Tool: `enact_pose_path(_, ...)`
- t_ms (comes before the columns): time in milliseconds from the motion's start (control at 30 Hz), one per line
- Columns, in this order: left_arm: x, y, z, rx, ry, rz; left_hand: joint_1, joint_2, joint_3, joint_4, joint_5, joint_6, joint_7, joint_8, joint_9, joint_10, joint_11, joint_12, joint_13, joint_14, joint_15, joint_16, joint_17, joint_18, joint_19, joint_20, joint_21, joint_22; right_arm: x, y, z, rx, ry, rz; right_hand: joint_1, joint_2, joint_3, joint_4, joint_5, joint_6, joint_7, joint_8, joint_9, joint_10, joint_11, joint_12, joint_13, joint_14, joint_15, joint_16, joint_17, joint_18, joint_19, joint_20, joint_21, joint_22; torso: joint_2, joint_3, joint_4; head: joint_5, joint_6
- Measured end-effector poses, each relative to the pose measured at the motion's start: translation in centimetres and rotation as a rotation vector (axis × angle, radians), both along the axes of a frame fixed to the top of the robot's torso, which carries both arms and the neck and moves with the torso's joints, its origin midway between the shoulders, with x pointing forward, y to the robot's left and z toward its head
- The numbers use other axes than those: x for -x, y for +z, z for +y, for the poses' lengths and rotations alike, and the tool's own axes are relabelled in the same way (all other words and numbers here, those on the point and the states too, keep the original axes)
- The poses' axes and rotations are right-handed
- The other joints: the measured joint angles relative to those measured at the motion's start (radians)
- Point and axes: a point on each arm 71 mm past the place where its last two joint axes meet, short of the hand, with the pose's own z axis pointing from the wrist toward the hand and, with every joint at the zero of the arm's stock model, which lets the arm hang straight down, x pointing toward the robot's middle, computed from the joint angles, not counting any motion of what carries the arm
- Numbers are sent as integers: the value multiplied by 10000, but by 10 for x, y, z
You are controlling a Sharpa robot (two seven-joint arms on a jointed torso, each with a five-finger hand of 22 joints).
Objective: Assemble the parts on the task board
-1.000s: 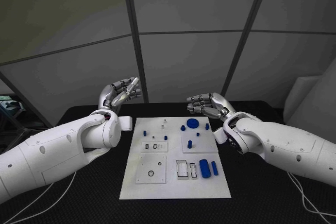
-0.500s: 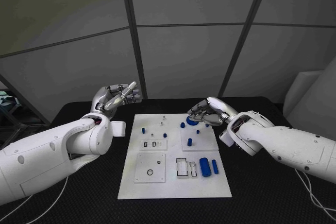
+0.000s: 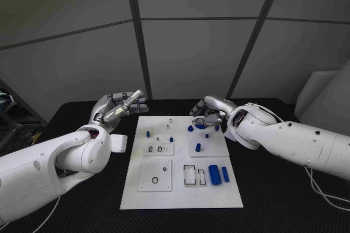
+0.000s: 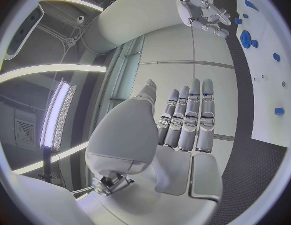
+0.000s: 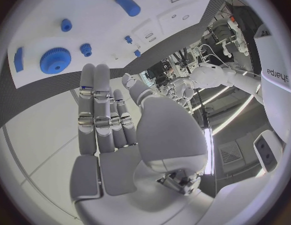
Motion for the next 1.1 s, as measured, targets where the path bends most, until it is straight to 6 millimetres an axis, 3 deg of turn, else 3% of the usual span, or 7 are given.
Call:
enact_pose_path(67, 1, 1, 0, 28, -102, 2, 0, 0, -28, -28, 0, 0, 0, -45, 0, -27, 26, -53, -8, 0, 0, -97, 15, 0, 14, 14, 0, -14, -3, 3, 3, 379, -21, -130, 0, 0, -49, 49, 0, -35, -35, 0, 0, 0, 0, 0, -5, 0, 0, 1065, 870, 0, 31, -30, 376, 233, 68, -28, 49, -36, -1)
enact_pose_path(200, 4, 2, -1, 73, -275, 11, 0, 0, -56, -56, 0, 0, 0, -105, 0, -42, 42, -117, -8, -8, 8, -174, 31, -1, 14, 14, 0, -27, -8, 6, 8, 1153, -73, -313, 42, -42, 6, 193, -61, -67, -67, 0, -1, 57, -56, 0, -13, -1, 0, 4004, 4075, 0, 30, -30, 1063, 697, 185, -76, 132, -93, 15)
enact_pose_path(300, 4, 2, 0, 88, -340, 22, 0, 0, -56, -55, 0, 0, 1, -105, 0, -42, 42, -142, -8, -37, 37, -216, 37, -1, 49, 49, 0, -26, -10, 7, 11, 1635, -93, -356, 42, -42, 61, 300, -90, -102, -102, 0, -1, 132, -124, 0, -13, -1, 0, 5217, 5399, -1, 9, -14, 1756, 1331, 268, -103, 185, -122, 16)
enact_pose_path(433, 5, 2, -1, 111, -430, 40, 0, 0, -56, -56, 1, -1, 0, -106, 0, -43, 42, -142, -17, -37, 37, -213, 39, -1, 49, 49, 0, -36, -12, 5, 14, 2297, -102, -306, 92, -92, 132, 455, -119, -103, -103, 0, -1, 132, -124, 0, -13, -1, 0, 6119, 6145, -1, 160, 25, 3410, 3128, 361, -126, 234, -164, -58)
enact_pose_path(567, 5, 2, -1, 120, -467, 57, 0, 0, -84, -83, 1, 0, 1, -105, 1, -43, 42, -142, -16, -37, 37, -264, 47, -2, 48, 49, 0, -36, -13, 2, 15, 2710, -101, -199, 160, -160, 159, 505, -119, -131, -131, 0, -1, 131, -124, 0, -13, -2, -1, 6588, 6588, -152, 159, 24, 4025, 3801, 434, -138, 264, -222, -63)
enact_pose_path(733, 4, 2, 1, 112, -459, 82, 0, 0, -84, -83, 1, -1, 1, -145, 1, -77, 77, -184, -16, -38, 37, -263, 47, -1, 48, 49, 0, -35, -13, 0, 16, 3215, -96, 37, 211, -210, 160, 505, -119, -179, -178, 1, -2, -40, 1, 0, -13, -2, -1, 6596, 6455, -163, -29, 95, 4083, 3747, 505, -139, 297, -265, -50)
enact_pose_path(1100, 4, 1, 2, 100, -445, 113, 0, 0, -83, -83, 1, -1, 1, -145, 2, -77, 77, -183, -15, -72, 72, -267, 54, -2, 85, 12, -1, -34, -14, -4, 15, 3812, -146, 310, 211, -210, 186, 532, -119, -179, -178, 1, -2, -89, -17, 0, -12, -3, 0, 6725, 6632, -163, -46, 112, 4228, 3978, 553, -135, 309, -248, -87)
